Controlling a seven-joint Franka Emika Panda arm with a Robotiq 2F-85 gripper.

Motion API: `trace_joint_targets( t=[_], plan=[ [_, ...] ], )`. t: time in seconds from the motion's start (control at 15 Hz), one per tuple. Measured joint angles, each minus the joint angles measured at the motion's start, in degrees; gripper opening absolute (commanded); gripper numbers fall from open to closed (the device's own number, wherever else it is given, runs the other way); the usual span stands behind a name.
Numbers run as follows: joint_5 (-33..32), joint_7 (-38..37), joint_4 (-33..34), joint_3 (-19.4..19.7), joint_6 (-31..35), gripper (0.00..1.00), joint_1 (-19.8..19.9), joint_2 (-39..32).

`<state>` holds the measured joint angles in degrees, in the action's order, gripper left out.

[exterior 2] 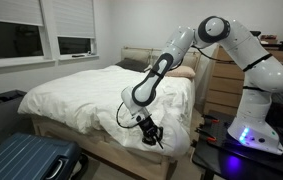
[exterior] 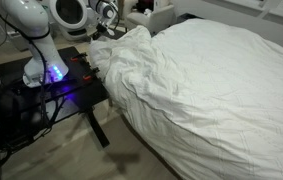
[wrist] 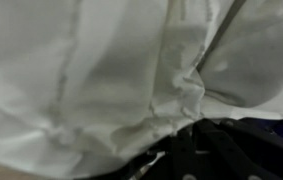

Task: Lay the duvet flat on the bottom right side of the bed

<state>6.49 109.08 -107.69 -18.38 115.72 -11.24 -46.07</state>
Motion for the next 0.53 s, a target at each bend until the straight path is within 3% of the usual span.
trace_joint_targets(
  t=[0.27, 0.53],
  plan=[
    [-1.95, 0.0, -0.34, -0.35, 4.49, 0.01, -0.52, -3.6],
    [-3.4, 0.0, -0.58, -1.05, 4.65, 0.01, -0.67, -5.65]
  ],
)
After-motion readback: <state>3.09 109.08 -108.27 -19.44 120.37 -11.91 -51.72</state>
